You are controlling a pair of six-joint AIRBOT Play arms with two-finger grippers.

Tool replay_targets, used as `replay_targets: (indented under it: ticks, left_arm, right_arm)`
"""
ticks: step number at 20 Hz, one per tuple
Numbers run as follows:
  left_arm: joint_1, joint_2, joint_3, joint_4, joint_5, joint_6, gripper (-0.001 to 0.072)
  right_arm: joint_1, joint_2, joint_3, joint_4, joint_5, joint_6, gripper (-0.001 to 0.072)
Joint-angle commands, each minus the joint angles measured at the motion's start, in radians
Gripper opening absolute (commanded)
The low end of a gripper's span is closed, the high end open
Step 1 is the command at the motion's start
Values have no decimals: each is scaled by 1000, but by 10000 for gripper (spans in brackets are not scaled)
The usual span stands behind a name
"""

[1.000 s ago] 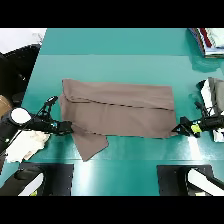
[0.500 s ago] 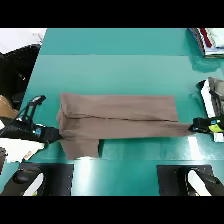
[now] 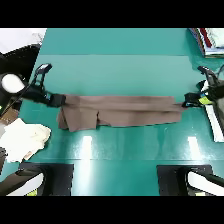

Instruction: Fold the shirts.

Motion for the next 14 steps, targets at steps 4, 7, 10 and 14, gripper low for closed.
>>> replay_targets:
  ticks: [4, 7, 10, 14]
  left_arm:
    - [1, -283, 161, -2, 210, 47, 26]
    - [1, -295, 161, -5, 239, 45, 27]
    - [1, -292, 200, -4, 201, 35, 539]
    - [1, -284, 297, -5, 42, 38, 549]
  right_arm:
    - [14, -267, 201, 2, -3, 3, 20]
    - [6, -309, 237, 61, -10, 3, 110]
    - [-49, -304, 243, 215, -43, -39, 415]
    - [-164, -280, 217, 237, 57, -72, 450]
